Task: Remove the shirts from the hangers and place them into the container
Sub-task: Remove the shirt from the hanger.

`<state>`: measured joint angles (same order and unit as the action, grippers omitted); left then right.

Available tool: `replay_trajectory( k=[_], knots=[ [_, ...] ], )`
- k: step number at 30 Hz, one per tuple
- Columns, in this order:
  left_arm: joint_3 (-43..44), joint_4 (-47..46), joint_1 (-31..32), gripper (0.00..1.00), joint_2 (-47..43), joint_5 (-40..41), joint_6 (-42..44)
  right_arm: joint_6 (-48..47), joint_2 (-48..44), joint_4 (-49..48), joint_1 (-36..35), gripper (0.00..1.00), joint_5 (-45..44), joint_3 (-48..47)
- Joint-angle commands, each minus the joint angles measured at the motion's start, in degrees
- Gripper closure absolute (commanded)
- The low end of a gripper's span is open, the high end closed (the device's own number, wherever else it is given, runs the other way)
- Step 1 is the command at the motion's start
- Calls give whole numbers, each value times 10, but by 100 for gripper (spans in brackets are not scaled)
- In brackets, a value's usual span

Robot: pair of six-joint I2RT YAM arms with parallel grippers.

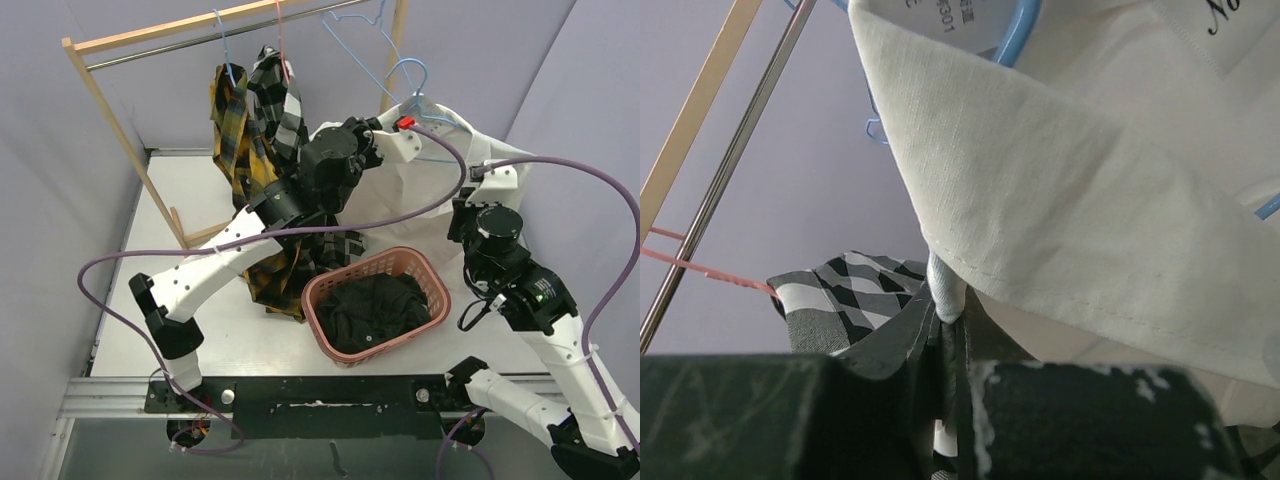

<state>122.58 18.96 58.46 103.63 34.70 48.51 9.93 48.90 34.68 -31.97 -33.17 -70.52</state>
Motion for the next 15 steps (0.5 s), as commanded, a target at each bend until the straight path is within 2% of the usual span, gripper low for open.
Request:
replay_trajectory(
  k=[1,11,15],
  knots=[
    [-26,-77,-15,100,-80,2,-34,-8,-27,3,-3,100,-94,-40],
    [-176,-101,-54,100,-178,-19,-88,-81,-53,50,-4,100,-182,-139],
    [-231,-167,-56,100,-196,-8,-39,-95,-58,53,-4,100,-183,-175]
  ],
)
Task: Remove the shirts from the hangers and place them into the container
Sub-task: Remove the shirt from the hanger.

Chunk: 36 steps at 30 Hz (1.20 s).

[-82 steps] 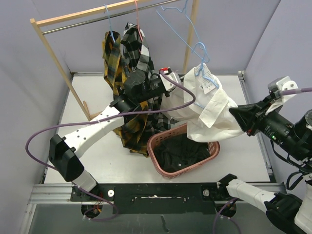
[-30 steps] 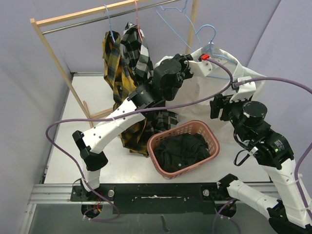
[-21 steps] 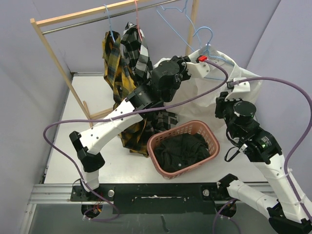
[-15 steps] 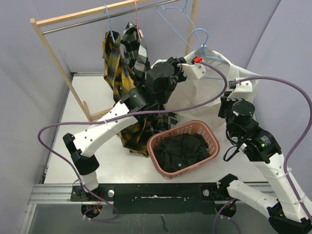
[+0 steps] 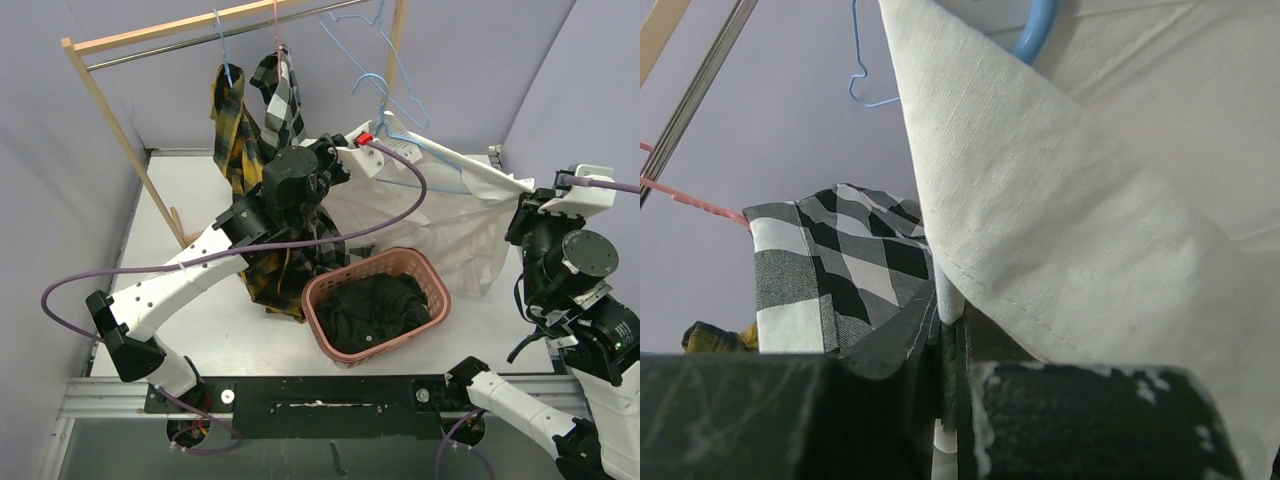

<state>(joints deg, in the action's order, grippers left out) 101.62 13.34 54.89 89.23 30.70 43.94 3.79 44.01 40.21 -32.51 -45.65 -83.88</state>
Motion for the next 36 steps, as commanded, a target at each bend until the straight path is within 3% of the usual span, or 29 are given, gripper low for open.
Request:
replay_trajectory(
  k=[1,8,12,21,27,36],
  knots=[
    [-25,-111,-21,100,-52,30,14,-41,-8,-2,1,100,-62,-51],
    [-45,-102,-36,100,-64,5,6,-67,-15,-26,-14,100,-55,-108],
    [-86,-131,-36,100,-69,-9,18,-68,-1,-41,-29,100,-34,-144],
    [-187,-214,-41,100,-99,-64,54,-147,43,-106,-61,100,-79,-192],
    [-242,-270,-76,100,-148,-130,-1,-210,34,-165,-108,100,-132,-160],
    [-256,-273,-115,100,-170,-206,-79,-228,22,-124,-225,100,-224,-138]
  ],
)
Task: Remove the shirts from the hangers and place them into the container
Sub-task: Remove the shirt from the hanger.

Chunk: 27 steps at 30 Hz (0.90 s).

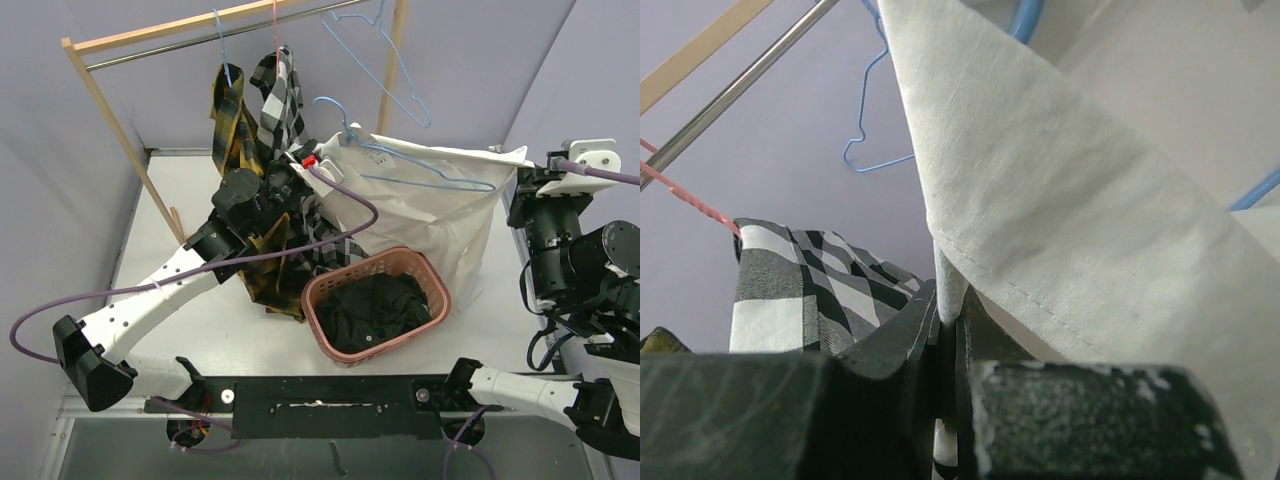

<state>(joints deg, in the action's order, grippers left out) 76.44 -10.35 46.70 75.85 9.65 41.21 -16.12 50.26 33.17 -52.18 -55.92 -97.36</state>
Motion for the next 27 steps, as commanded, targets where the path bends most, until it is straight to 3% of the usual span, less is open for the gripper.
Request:
replay_trajectory(
  k=[1,8,9,12,14,22,27],
  knots=[
    [-6,-37,-36,100,-39,-5,-58,-29,-46,-54,-37,100,-127,0],
    [1,-26,-61,100,-33,-40,-104,-4,-57,-8,-91,97,-168,3],
    [5,-22,-63,100,-27,-42,-108,14,-54,15,-92,88,-166,-1],
    [39,-2,-66,100,4,-37,-111,99,-43,121,-93,44,-133,-26],
    [67,7,-66,100,28,-37,-114,148,-36,178,-93,35,-106,-44],
    [206,38,-45,100,147,-49,-125,196,-29,241,-89,39,-7,-55],
    [208,12,-21,100,171,-78,-93,179,-35,247,-89,42,61,-74]
  ],
)
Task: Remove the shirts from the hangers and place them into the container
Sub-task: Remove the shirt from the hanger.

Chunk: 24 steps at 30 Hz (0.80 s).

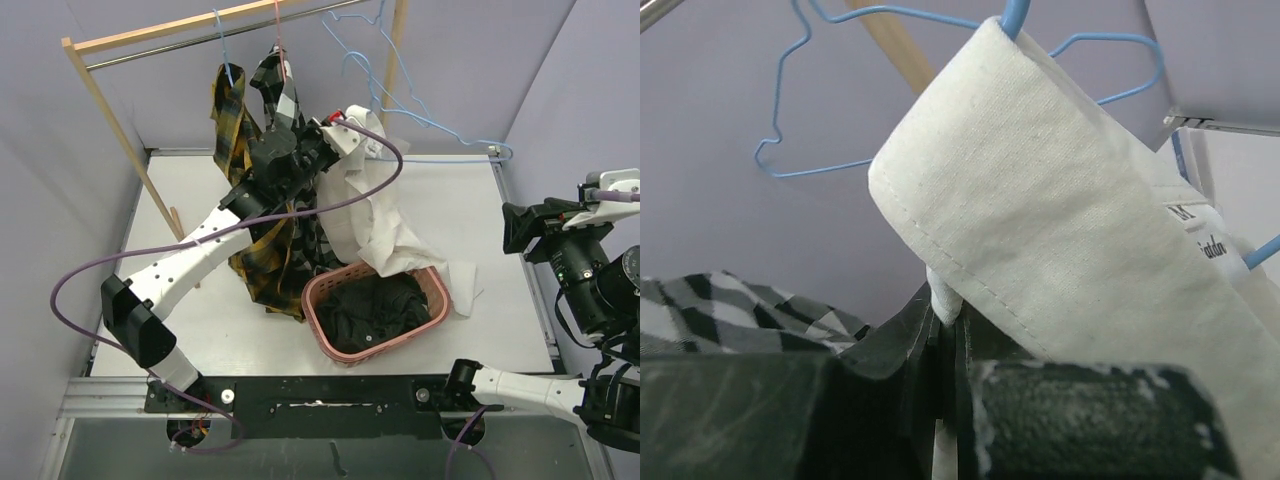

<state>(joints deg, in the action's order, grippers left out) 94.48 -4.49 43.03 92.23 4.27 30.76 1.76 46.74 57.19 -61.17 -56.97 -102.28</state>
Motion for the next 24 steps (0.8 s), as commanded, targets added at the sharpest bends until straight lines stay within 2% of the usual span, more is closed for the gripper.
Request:
replay_trajectory(
  k=[1,6,11,16,24],
  knots=[
    [20,-53,16,100,7,-34,14,-5,-6,5,1,43,93,-27],
    [-24,-78,14,100,1,-89,25,-15,-7,35,1,48,141,-53],
    [-46,-66,13,100,-10,-148,35,-12,44,114,0,45,179,-108],
    [-57,-56,14,100,-19,-178,34,-14,72,140,-2,37,238,-145],
    [-58,-57,22,100,-27,-187,29,-1,118,170,-4,38,240,-145]
  ],
)
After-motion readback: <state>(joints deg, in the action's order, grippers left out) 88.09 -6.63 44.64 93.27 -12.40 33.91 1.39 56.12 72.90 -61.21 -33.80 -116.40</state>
